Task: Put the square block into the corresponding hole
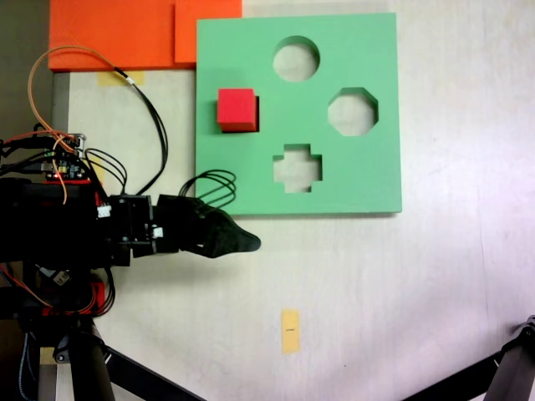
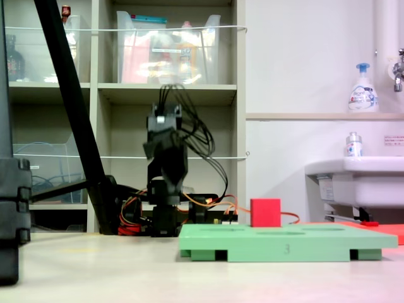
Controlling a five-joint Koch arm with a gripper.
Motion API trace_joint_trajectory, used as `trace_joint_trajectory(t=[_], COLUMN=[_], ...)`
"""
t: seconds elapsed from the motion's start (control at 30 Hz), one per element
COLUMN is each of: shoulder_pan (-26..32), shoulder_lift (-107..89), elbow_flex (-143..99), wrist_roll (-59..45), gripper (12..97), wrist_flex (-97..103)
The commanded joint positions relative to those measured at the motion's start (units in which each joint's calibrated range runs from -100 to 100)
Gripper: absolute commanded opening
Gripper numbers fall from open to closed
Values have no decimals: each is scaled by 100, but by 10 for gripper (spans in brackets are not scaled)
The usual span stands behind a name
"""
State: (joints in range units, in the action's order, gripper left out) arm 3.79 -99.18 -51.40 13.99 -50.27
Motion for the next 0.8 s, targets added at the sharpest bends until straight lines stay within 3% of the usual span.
trace_joint_trajectory(t=[0.0, 0.17, 0.3, 0.5, 0.57, 0.77], shoulder_pan=[-10, -63, -59, -73, -78, -78], shoulder_lift=[-82, -82, -82, -82, -82, -82], elbow_flex=[-753, -3395, -4860, -4860, -4860, -4860], wrist_roll=[-386, -669, -742, -757, -747, -747], gripper=[572, 552, 546, 522, 460, 495], wrist_flex=[1748, 3973, 6948, 5090, 5022, 5167])
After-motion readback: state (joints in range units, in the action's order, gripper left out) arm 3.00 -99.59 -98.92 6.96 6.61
